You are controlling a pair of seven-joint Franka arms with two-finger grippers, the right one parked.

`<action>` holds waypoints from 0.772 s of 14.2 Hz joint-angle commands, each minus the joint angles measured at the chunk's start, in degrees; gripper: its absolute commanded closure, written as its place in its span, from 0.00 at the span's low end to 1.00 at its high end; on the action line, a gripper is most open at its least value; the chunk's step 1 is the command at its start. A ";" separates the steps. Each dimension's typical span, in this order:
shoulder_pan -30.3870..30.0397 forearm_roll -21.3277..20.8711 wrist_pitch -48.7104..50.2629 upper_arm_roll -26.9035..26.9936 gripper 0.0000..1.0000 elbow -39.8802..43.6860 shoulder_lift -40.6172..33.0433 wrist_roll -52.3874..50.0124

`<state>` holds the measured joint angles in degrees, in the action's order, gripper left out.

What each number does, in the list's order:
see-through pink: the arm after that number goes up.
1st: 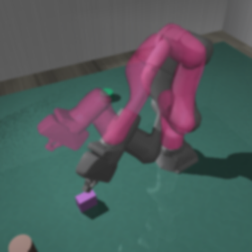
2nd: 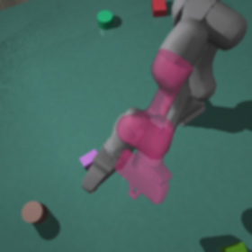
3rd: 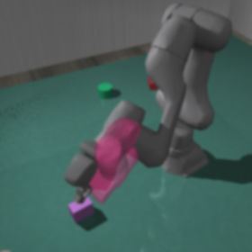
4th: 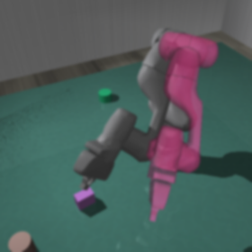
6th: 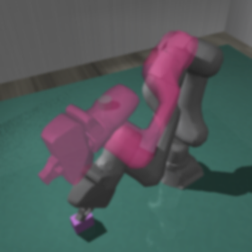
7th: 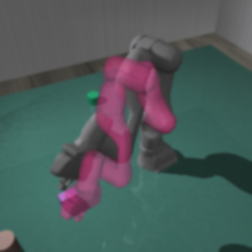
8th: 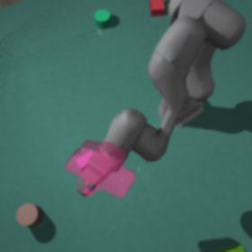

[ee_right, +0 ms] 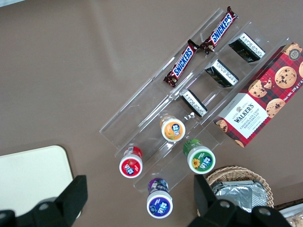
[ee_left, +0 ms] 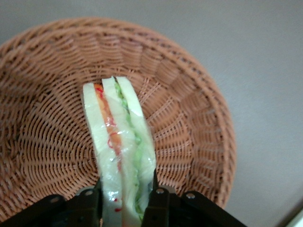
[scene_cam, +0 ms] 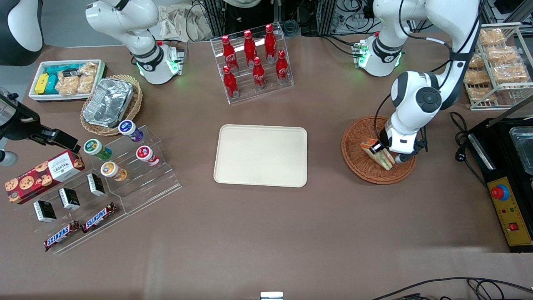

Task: Place sandwich from basket to tray
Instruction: 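Lower the left gripper and close it on the sandwich, then lift the sandwich up out of the basket with the left gripper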

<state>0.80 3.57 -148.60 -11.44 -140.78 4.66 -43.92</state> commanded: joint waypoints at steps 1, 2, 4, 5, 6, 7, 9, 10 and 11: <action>-0.36 0.30 8.54 0.28 1.00 3.30 -5.09 -0.90; -0.36 0.47 13.89 0.37 1.00 6.89 -5.36 -0.90; -0.45 0.30 25.05 0.46 1.00 14.88 -5.19 -0.73; -0.89 0.21 30.07 0.46 1.00 18.75 -5.01 -0.64; -1.06 0.21 33.77 0.46 1.00 21.84 -5.01 -0.55; -1.07 0.21 36.94 0.46 1.00 24.48 -5.10 -0.37; -1.33 0.21 42.48 0.46 1.00 29.23 -5.36 -0.20; -1.33 0.21 45.03 0.46 1.00 31.60 -5.45 -0.11; -1.33 0.04 47.32 0.37 1.00 33.71 -5.45 0.06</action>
<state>-0.17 3.58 -106.17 -10.79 -112.02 -1.41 -44.04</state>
